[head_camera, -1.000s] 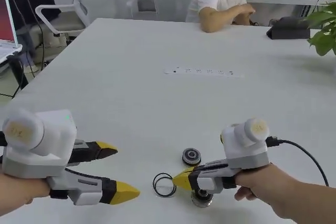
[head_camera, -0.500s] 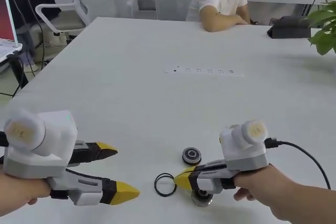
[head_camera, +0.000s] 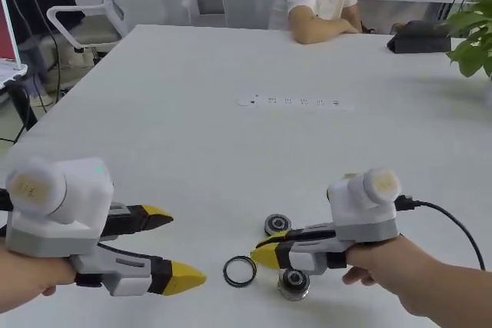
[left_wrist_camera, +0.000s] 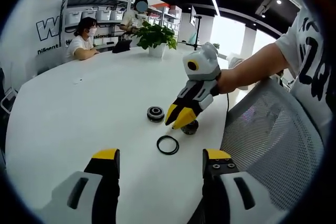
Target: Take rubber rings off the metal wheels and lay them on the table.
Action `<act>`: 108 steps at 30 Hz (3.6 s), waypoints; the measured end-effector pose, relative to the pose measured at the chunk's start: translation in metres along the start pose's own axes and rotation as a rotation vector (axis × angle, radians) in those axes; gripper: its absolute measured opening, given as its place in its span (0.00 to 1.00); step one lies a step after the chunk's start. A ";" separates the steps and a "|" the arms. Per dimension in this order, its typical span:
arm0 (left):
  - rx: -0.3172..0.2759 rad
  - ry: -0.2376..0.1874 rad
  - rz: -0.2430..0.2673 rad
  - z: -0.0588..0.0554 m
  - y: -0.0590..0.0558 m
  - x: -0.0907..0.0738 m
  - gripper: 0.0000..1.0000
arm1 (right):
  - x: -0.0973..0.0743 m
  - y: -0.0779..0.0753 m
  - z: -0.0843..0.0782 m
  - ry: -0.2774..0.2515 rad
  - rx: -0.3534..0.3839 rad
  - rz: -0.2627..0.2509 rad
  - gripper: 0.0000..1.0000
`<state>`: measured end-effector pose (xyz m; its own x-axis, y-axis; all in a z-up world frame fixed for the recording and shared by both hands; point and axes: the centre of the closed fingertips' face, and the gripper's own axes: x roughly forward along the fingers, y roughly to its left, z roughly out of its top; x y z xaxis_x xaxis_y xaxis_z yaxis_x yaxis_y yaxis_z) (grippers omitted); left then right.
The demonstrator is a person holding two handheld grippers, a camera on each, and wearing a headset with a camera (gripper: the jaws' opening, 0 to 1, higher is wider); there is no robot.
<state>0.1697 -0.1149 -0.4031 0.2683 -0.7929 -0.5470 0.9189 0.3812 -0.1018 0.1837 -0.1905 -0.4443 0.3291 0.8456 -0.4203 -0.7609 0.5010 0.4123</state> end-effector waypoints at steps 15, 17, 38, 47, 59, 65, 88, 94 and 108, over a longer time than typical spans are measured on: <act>0.008 -0.014 -0.021 0.022 0.006 0.019 0.61 | -0.040 -0.029 0.031 -0.094 -0.044 -0.087 0.18; 0.013 -0.014 -0.024 0.026 0.007 0.021 0.60 | -0.045 -0.034 0.030 -0.094 -0.050 -0.101 0.19; 0.020 -0.023 -0.053 0.049 0.020 0.070 0.52 | -0.049 -0.064 -0.003 -0.019 -0.090 -0.196 0.22; 0.034 0.013 -0.059 0.039 0.024 0.090 0.47 | -0.043 -0.069 -0.008 -0.004 -0.101 -0.198 0.22; 0.035 0.029 -0.071 0.034 0.023 0.112 0.37 | -0.035 -0.072 -0.012 0.019 -0.121 -0.199 0.21; 0.037 0.027 -0.093 0.039 0.017 0.122 0.34 | -0.035 -0.070 -0.014 0.030 -0.130 -0.194 0.21; 0.094 0.074 -0.111 0.035 0.009 0.151 0.17 | -0.038 -0.071 -0.023 0.033 -0.118 -0.199 0.20; 0.117 0.079 -0.088 0.033 0.013 0.152 0.11 | -0.037 -0.070 -0.023 0.033 -0.120 -0.195 0.20; 0.171 0.075 -0.058 0.033 0.014 0.152 0.08 | -0.031 -0.067 -0.018 0.024 -0.131 -0.198 0.19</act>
<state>0.2328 -0.2461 -0.4601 0.1974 -0.7709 -0.6056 0.9696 0.2448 0.0044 0.2148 -0.2536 -0.4736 0.4667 0.7278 -0.5026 -0.7494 0.6272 0.2123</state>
